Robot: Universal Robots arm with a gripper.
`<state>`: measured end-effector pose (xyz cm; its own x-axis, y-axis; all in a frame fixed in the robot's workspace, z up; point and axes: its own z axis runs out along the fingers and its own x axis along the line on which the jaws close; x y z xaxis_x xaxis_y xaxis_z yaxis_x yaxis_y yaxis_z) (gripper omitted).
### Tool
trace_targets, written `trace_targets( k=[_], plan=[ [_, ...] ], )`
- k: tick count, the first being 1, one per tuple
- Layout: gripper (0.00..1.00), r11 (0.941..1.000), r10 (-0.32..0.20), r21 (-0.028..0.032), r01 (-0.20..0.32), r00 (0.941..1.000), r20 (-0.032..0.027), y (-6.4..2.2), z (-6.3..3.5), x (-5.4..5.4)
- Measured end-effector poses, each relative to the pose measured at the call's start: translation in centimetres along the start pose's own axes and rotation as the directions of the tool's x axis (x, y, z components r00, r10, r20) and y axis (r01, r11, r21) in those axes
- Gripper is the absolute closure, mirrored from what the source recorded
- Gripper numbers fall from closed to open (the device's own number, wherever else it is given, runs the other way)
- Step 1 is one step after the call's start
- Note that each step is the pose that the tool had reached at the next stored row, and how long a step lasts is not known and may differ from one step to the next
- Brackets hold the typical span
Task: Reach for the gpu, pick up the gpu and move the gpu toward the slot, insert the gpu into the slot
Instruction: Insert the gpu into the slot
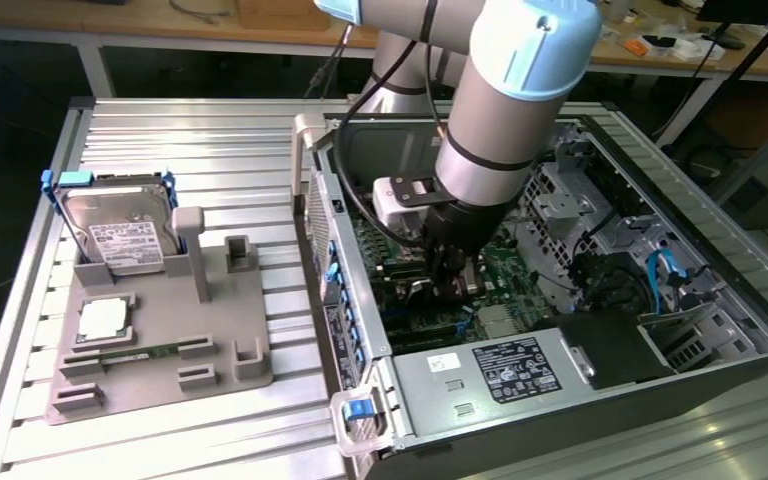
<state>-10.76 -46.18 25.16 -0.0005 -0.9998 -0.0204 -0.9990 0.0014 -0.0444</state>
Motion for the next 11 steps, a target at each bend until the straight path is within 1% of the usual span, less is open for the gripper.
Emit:
trace_targets(
  k=[8,11],
  plan=[
    [0.73,1.0,0.0,0.0054,0.0,1.0,0.0001,0.01,0.33,0.0],
    [0.73,1.0,0.0,0.0056,0.0,1.0,0.0002,0.01,0.34,0.0]
  ],
)
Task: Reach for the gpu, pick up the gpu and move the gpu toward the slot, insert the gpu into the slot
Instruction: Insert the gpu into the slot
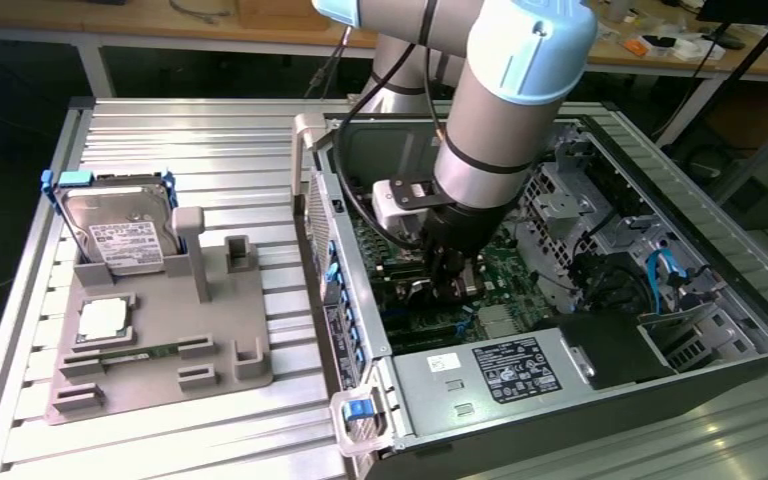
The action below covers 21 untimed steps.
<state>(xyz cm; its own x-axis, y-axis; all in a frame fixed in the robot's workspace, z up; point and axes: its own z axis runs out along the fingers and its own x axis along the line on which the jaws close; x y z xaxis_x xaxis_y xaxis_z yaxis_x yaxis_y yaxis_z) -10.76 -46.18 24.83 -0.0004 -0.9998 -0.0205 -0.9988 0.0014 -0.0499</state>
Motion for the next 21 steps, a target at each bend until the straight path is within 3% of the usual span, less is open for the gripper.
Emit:
trace_targets(
  k=[5,7,21],
  plan=[
    [0.73,1.0,0.0,0.0009,0.0,1.0,0.0017,-0.03,-0.47,-0.04],
    [0.73,1.0,0.0,-0.0001,0.0,1.0,-0.0005,-0.03,-0.73,-0.03],
    [0.73,1.0,0.0,0.0006,0.0,1.0,0.0028,-0.02,-0.76,-0.06]
  ],
)
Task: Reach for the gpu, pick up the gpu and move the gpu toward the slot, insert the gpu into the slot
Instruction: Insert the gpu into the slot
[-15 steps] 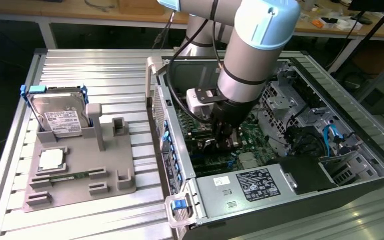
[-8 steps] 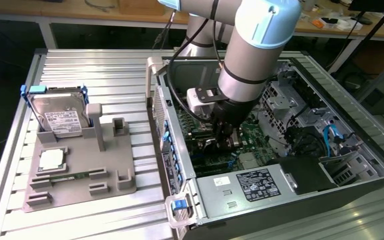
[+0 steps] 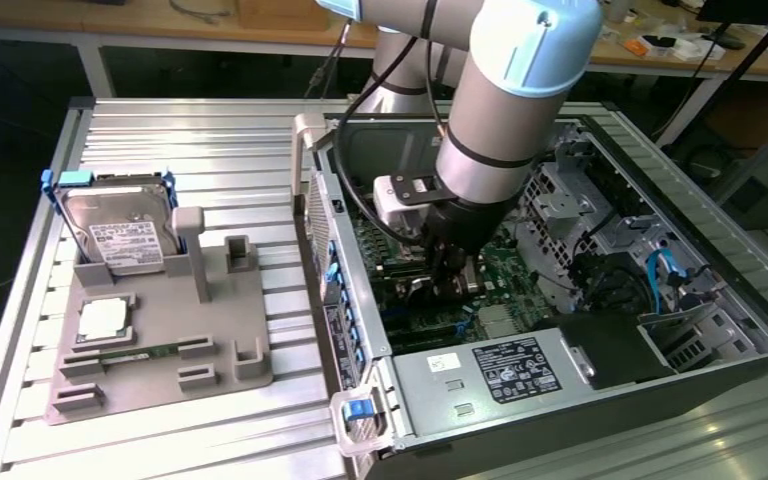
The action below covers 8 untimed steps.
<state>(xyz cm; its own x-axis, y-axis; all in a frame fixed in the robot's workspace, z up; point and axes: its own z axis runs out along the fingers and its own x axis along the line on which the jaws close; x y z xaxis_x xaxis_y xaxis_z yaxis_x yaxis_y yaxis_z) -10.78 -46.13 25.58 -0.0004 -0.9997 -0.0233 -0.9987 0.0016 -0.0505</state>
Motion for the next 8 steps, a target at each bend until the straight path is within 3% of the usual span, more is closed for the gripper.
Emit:
trace_targets(
  k=[8],
  plan=[
    [0.73,1.0,0.0,0.0003,0.0,1.0,0.0048,0.01,0.06,-0.12]
  ],
)
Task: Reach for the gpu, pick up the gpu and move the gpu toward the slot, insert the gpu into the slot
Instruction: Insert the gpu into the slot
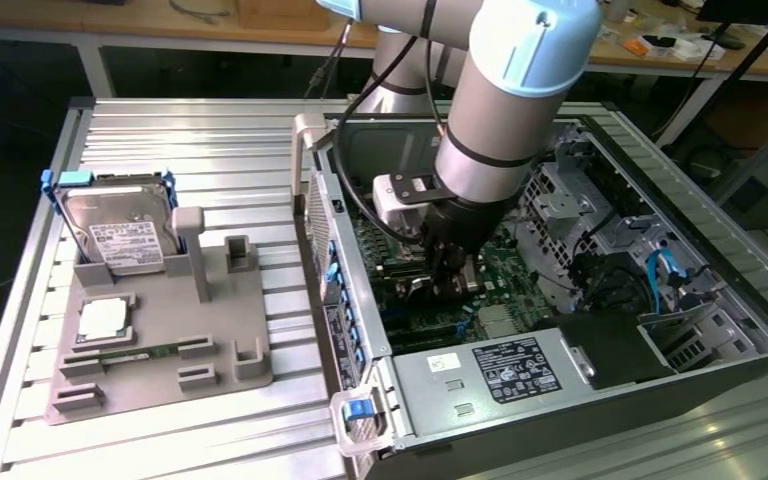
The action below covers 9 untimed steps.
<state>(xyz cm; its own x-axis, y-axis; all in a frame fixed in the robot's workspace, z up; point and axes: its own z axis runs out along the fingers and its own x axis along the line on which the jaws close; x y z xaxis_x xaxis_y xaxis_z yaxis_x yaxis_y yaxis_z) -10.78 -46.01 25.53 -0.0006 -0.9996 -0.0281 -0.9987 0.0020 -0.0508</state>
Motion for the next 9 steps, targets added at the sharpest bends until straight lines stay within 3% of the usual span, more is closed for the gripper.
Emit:
trace_targets(
  k=[9],
  plan=[
    [0.73,0.9995,0.03,0.0008,-0.03,0.9995,-0.0016,-0.14,0.01,0.08]
  ],
)
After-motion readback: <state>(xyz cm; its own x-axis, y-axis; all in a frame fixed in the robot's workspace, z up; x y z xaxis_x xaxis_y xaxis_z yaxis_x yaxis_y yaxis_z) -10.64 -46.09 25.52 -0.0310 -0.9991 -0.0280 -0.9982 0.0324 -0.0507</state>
